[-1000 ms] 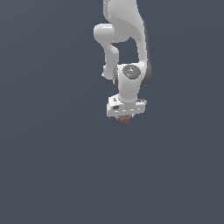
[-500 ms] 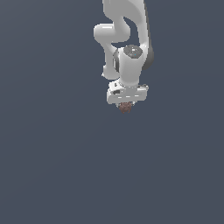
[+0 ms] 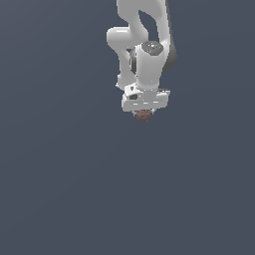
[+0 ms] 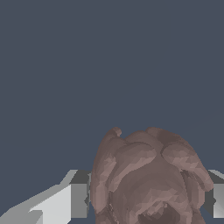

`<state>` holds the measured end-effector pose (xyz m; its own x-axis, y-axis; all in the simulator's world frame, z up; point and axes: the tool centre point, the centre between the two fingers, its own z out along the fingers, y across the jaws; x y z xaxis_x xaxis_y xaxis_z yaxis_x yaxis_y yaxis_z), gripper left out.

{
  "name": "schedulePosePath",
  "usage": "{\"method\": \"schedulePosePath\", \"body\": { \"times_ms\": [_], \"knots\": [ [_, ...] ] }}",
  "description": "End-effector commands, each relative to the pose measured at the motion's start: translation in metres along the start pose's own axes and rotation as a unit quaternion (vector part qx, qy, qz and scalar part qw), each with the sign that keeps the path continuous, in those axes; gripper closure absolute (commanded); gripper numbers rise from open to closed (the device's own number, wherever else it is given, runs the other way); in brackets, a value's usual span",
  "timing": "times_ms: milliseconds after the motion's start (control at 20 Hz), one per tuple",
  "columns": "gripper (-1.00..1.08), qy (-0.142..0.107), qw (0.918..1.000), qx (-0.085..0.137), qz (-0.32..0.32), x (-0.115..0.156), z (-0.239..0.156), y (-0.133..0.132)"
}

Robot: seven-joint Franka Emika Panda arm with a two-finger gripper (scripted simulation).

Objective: Pick up the object and move it to a goal position.

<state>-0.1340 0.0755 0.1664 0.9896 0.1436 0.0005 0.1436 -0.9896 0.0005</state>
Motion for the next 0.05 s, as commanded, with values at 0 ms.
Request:
{"method": "schedulePosePath", "body": {
  "times_ms": [0],
  "knots": [
    [1.08, 0.0, 1.0, 0.0, 0.0, -0.0009, -0.0016, -0.0003]
  ]
}}
